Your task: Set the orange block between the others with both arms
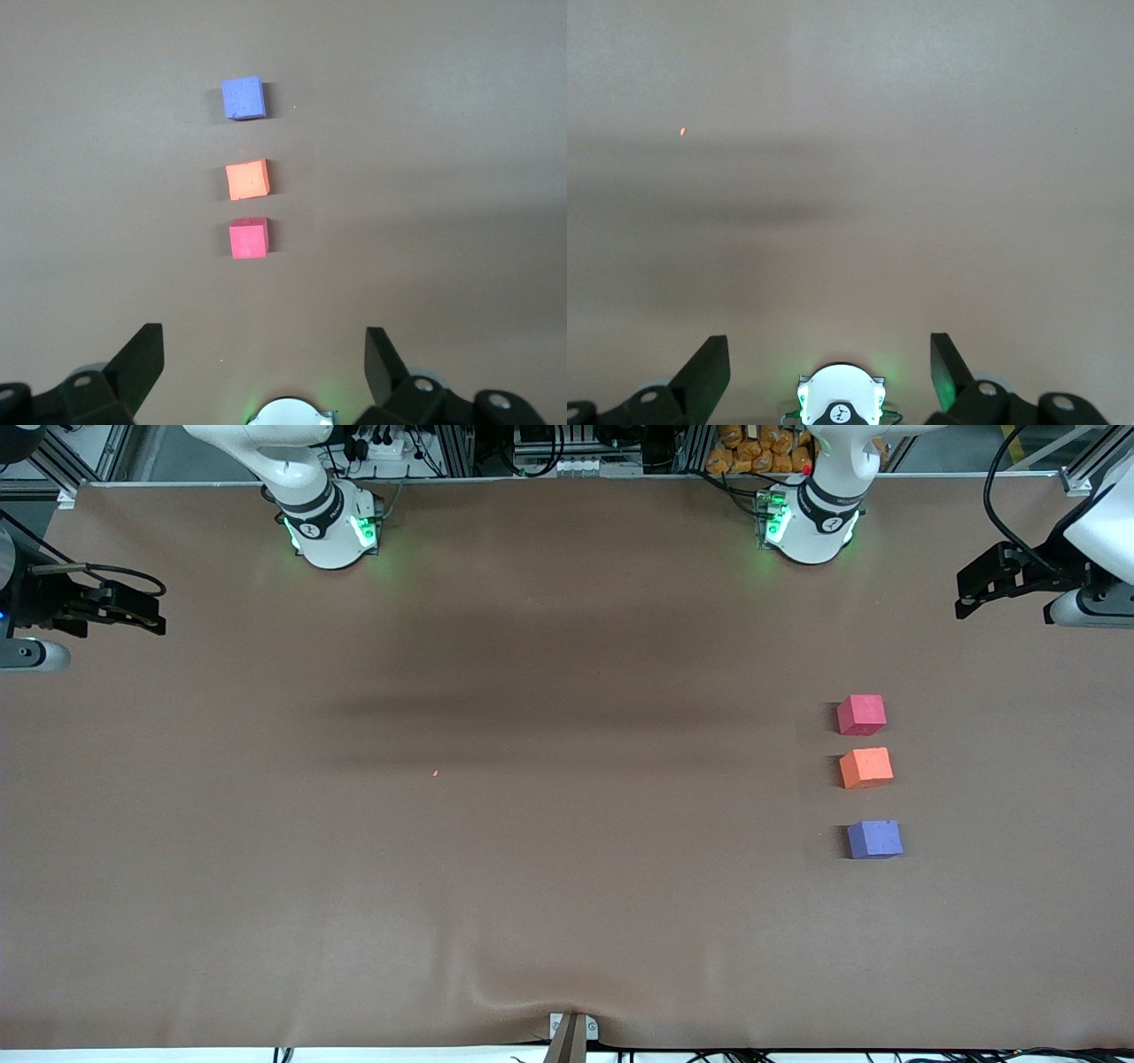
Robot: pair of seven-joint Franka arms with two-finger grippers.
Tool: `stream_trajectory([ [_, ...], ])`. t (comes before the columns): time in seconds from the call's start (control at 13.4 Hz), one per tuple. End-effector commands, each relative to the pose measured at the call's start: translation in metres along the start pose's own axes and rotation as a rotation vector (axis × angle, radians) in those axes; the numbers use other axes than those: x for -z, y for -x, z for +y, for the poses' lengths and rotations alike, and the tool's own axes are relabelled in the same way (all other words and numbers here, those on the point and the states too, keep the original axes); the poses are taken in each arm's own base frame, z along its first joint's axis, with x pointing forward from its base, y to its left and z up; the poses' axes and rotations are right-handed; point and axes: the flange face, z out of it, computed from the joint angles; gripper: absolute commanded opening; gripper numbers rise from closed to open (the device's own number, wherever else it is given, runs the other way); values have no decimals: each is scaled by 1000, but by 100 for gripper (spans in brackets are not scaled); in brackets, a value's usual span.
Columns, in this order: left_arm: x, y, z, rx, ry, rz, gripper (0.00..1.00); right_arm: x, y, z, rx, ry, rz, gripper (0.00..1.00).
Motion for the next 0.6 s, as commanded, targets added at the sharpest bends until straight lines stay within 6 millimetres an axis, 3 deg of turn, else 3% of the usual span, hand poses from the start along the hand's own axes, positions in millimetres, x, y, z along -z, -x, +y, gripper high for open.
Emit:
stream_trajectory([
  [0.0,5,6,-1,-29,-13,-3,100,3,12,1,6,-28,4,100],
  [0.52,8,10,-6,-59,-15,-3,100,2,12,12,-15,-68,-6,100],
])
